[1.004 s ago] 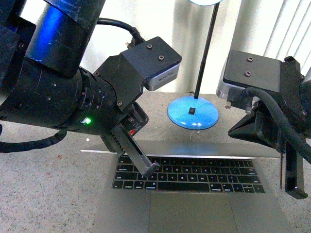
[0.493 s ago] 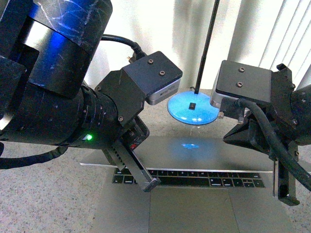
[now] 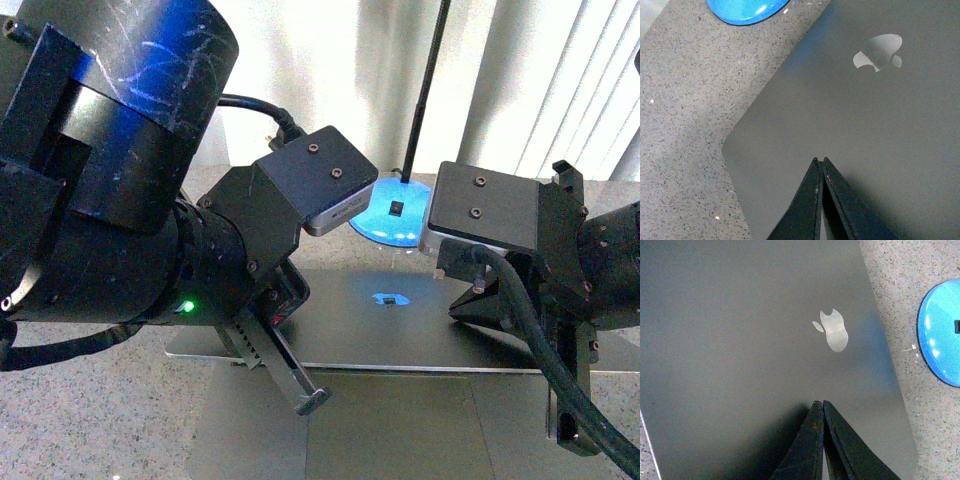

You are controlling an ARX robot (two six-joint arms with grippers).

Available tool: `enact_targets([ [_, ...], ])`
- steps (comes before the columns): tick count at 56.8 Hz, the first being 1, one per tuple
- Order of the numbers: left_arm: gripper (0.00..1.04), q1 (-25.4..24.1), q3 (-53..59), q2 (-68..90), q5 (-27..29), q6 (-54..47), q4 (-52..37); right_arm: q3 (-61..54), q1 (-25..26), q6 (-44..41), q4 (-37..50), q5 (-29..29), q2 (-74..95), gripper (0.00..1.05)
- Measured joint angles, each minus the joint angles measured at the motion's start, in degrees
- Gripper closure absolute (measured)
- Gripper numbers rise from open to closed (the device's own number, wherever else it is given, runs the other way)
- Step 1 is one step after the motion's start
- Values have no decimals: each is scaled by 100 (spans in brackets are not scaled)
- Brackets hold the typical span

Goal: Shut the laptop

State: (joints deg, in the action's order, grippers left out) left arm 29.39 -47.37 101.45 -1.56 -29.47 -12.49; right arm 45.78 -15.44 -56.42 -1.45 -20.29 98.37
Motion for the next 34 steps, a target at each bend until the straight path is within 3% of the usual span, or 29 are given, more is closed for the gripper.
enact_targets([
  [34,101,0,271,166,-63,72,-269,-184,-68,96,297,4,243,102],
])
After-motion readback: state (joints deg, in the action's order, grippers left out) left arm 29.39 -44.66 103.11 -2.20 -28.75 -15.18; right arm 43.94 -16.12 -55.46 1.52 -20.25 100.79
